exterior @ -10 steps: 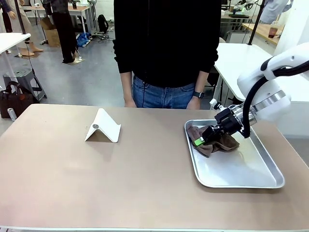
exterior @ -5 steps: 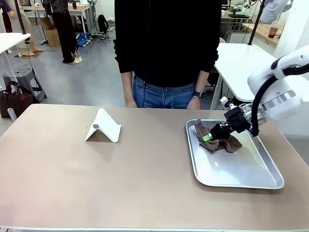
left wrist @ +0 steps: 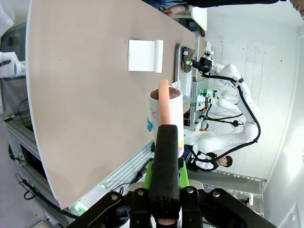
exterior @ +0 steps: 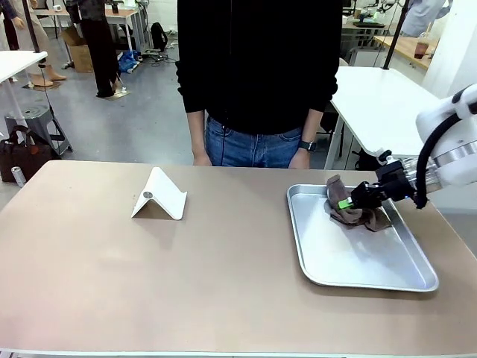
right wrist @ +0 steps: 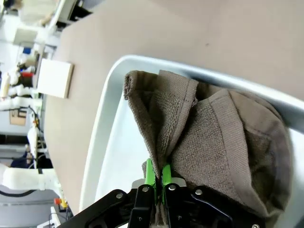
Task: Clean the surface of the table.
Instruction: Clean the area not pointed to by the person.
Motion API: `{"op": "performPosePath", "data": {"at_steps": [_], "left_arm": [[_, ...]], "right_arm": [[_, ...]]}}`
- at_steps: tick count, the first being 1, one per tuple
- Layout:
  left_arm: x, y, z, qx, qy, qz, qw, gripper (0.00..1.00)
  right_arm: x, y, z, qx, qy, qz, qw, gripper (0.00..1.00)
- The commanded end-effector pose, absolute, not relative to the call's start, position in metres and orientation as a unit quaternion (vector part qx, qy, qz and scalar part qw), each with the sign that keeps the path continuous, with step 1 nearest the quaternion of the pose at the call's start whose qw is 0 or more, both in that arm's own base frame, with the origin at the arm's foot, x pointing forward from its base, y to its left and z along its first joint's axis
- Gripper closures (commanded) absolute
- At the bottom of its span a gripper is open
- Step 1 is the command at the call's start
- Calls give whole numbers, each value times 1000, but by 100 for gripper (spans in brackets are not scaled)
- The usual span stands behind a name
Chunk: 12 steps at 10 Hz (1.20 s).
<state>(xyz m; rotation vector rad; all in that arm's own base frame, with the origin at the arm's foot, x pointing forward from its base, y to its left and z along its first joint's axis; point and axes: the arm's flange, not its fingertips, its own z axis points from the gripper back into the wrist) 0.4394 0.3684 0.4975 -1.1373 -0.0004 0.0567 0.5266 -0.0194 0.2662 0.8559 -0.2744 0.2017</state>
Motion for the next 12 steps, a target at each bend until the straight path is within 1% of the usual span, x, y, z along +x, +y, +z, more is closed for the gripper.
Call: {"op": "performPosePath", "data": {"at_steps": [1,3,4,6,7,8,9,12], "left_arm": [[437,369,504,-539,5,27,842,78],[437,369,504,-539,5,27,842,78],[437,369,504,-539,5,27,842,78],[437,369,504,-539,5,27,842,78],[437,369,504,-539,5,27,842,78],[437,369,504,-539,5,27,842,78],[437,369,504,-539,5,27,842,78],[437,369,504,-539,5,27,842,78]], "right_arm": [[515,-33,273,411,-146,69,897,95],[510,-47,279,437,-149,62,885,95],[508,-55,285,485,-145,66,860,95],[500,-89,304,616,-167,62,768,95],[491,-110,314,674,-194,57,710,95],[475,-132,325,736,-219,55,639,95],[465,-144,331,764,-224,56,603,95],[429,-187,358,813,-225,76,532,95]]}}
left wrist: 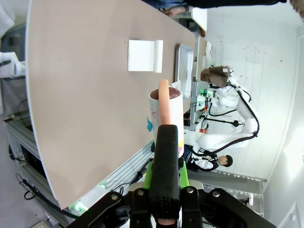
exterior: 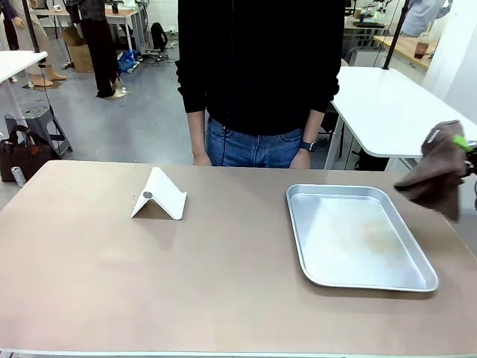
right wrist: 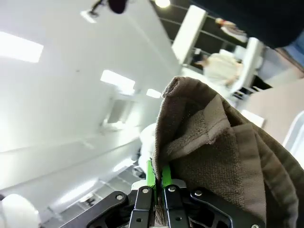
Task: Clean the surface of the table.
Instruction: Clean the area not pointed to by the person.
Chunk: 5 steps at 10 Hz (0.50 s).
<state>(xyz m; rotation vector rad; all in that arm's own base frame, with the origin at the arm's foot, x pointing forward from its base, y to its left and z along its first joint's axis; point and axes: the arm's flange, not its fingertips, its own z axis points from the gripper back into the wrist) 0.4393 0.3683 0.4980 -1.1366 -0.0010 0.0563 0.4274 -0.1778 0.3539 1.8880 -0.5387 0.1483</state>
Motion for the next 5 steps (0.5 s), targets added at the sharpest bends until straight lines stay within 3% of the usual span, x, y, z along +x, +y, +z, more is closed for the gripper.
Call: {"op": "performPosePath", "data": {"at_steps": [1,5], "left_arm": [[437,369,504,-539,5,27,842,78],[437,369,504,-539,5,27,842,78]], "right_arm": [[410,-205,371,829,-215,84,509,95],[369,-238,378,811,-247,61,527,95]]}}
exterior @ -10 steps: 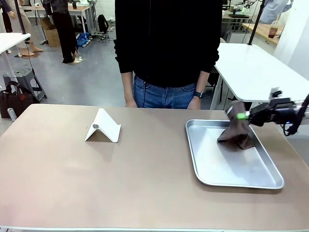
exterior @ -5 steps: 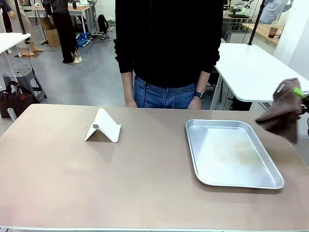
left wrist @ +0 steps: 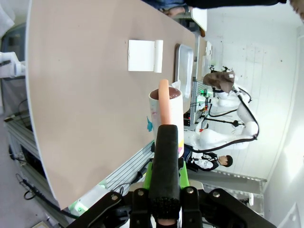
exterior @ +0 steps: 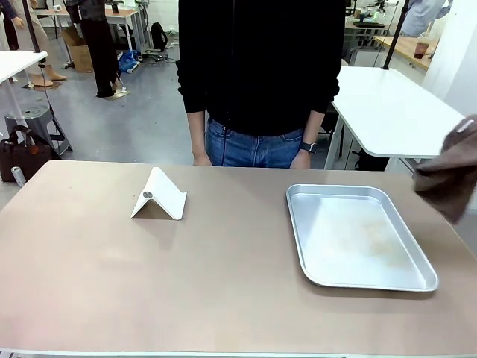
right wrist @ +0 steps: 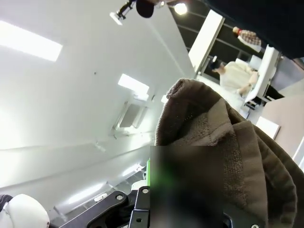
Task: Clean the surface of the table.
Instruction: Clean the area not pointed to by the person.
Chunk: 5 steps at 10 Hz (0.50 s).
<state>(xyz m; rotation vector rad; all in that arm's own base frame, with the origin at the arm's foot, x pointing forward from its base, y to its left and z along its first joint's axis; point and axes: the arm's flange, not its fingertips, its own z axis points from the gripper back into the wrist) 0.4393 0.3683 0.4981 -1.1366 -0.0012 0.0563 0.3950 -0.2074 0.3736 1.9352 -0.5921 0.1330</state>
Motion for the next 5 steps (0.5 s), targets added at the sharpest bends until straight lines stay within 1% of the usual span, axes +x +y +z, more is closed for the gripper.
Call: {"op": "performPosePath", "data": {"at_steps": [1,2,3,5], "left_arm": [[437,369,504,-539,5,27,842,78],[437,369,504,-539,5,27,842,78],[437,369,504,-539,5,27,842,78],[437,369,504,-539,5,27,842,78]], "right_arm": [[373,-233,374,799,-258,56,540,95],[379,-225,370,778,-264,51,567,95],[385,-222,371,805,-255,47,534,95],[385,-222,371,805,-255,47,534,95]]}}
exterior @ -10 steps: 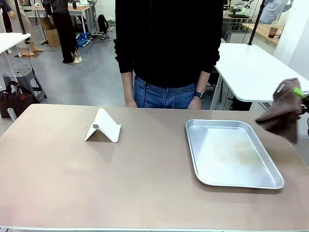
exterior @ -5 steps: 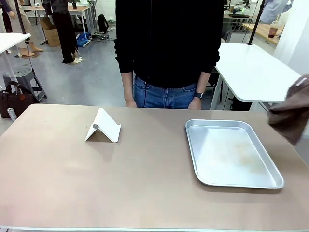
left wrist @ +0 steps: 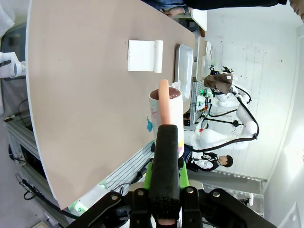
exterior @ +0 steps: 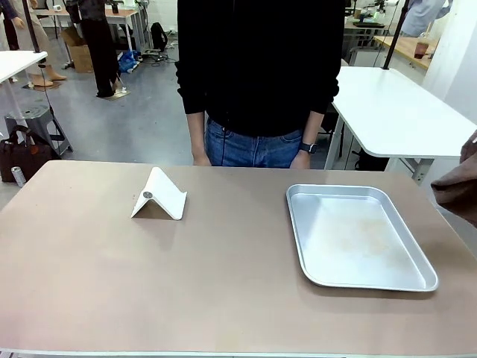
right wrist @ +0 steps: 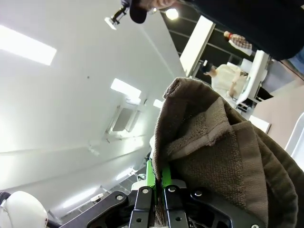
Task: Clean the surface of the table.
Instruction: Clean the area not pointed to by the person, then return the Lint Roller and towel to their original positions.
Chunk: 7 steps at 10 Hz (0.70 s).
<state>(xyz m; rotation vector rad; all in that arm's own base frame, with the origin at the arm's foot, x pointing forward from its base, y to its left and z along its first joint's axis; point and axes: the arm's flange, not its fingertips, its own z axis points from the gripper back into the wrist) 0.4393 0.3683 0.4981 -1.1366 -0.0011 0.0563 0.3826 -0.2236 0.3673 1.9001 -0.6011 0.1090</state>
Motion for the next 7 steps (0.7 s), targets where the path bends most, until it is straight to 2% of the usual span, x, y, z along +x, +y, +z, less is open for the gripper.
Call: {"op": "performPosePath", "data": {"at_steps": [1,7], "left_arm": [[437,369,504,-539,5,27,842,78],[437,369,504,-539,5,27,842,78]], "right_arm": [[385,-222,371,805,-255,47,534,95],[385,-222,371,805,-255,47,534,95]]}}
